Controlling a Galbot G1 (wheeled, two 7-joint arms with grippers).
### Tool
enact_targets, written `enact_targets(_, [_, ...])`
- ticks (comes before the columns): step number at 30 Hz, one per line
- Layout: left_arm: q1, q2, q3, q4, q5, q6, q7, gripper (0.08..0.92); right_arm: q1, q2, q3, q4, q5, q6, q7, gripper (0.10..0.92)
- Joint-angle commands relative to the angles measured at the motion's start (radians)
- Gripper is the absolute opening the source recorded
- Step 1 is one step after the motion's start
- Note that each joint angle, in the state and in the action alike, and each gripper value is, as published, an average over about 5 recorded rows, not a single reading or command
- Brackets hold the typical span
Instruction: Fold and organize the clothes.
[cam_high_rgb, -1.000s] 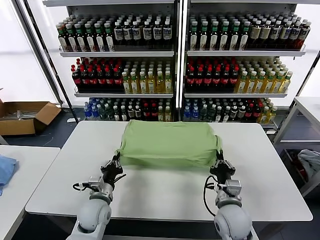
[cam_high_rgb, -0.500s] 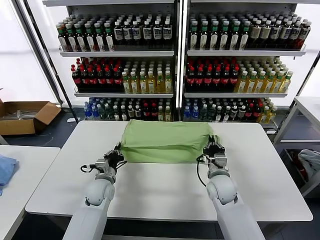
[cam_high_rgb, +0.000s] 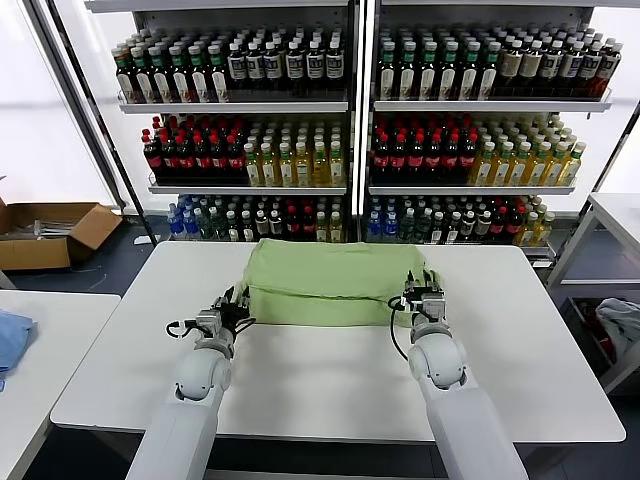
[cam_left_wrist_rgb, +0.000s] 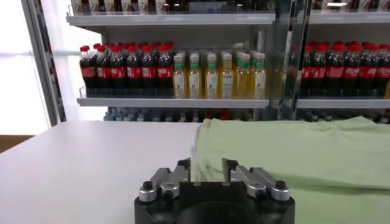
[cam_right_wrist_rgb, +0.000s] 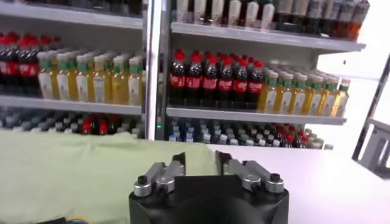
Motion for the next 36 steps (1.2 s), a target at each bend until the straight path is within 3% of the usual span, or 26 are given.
enact_targets(1, [0.037,0.001,0.001,-0.105,0.025,0.067,-0.021,0.503,-0.014,0.001,0.005,0.094,0.064,-0.039,0.074,0.618])
enact_targets(7, [0.103,0.013,0.000,-0.171,0.068,0.104,-0.021,0.677,-0.161,-0.068,0.016,0.232,-0.017,-0.117,0.062,0.782])
enact_targets(13, [0.131,0.022,-0.005,-0.179,0.082,0.108,-0.021,0.811,-0.234,-0.103,0.040,0.270,-0.013,-0.140,0.068,0.822])
enact_targets(36, [0.116,0.029,-0.008,-0.110,0.079,0.123,-0.014,0.823,-0.230,-0.084,0.031,0.163,0.023,-0.175,0.090,0.823])
